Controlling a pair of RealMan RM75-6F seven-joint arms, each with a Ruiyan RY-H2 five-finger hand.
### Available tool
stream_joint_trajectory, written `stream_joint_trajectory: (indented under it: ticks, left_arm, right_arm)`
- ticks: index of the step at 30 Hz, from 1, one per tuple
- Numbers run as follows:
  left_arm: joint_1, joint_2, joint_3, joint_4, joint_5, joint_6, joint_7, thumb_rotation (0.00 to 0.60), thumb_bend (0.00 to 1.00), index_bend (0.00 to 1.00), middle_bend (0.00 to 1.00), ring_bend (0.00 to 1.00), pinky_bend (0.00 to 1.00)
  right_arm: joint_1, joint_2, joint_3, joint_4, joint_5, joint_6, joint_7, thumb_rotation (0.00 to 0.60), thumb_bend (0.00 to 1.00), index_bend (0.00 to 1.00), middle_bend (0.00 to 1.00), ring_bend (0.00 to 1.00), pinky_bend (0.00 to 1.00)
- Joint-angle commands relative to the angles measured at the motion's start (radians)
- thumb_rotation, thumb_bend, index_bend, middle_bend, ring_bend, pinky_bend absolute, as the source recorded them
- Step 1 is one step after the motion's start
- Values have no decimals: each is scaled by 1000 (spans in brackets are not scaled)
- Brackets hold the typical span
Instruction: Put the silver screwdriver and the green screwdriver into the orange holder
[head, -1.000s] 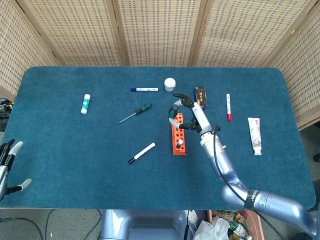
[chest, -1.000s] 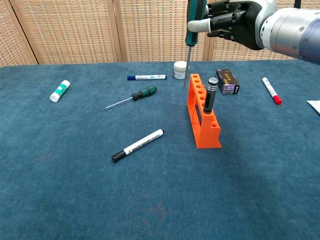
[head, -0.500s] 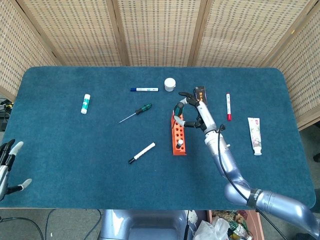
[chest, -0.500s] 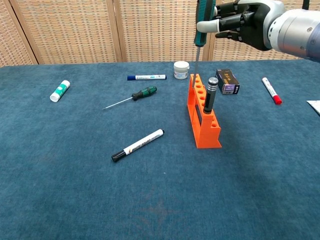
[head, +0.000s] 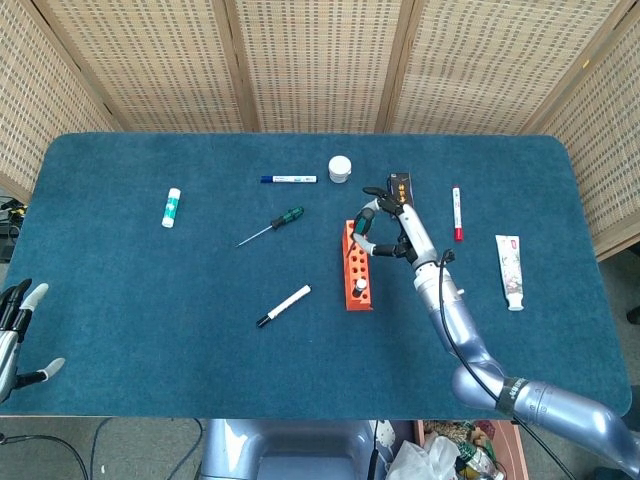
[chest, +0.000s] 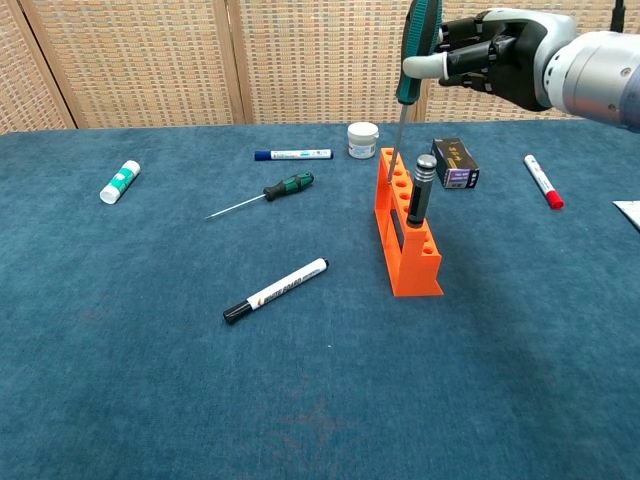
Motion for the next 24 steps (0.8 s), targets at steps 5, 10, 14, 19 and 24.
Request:
stream_joint_trajectory:
  ticks: [5,10,14,19,24]
  left_arm:
    - [0,-1,1,1,1,0,1,600,0,0,0,0,0]
    - [-2,-3,1,1,0,-4,4,600,0,0,0,0,0]
    - [-3,-4,2,2,1,-5,5,600,0,0,0,0,0]
    - [-3,-6,3,3,1,-5,9,600,0,0,0,0,0]
    - [-3,-9,4,3,3,-5,15,600,0,0,0,0,0]
  right_arm:
    - [-2,0,1,0,-5,-6,14,600,434,690,134,0,15]
    - [-6,14,9,-15,-20,-4,23,600,434,690,134,0,15]
    - [-10,23,12,-21,-20,-4,26,600,434,691,134,0,15]
    - [-16,33,8,-23,-18,-9,32,600,434,692,135,0,15]
    - [-21,36,2,-14,-20,-16,40,600,434,693,136,0,15]
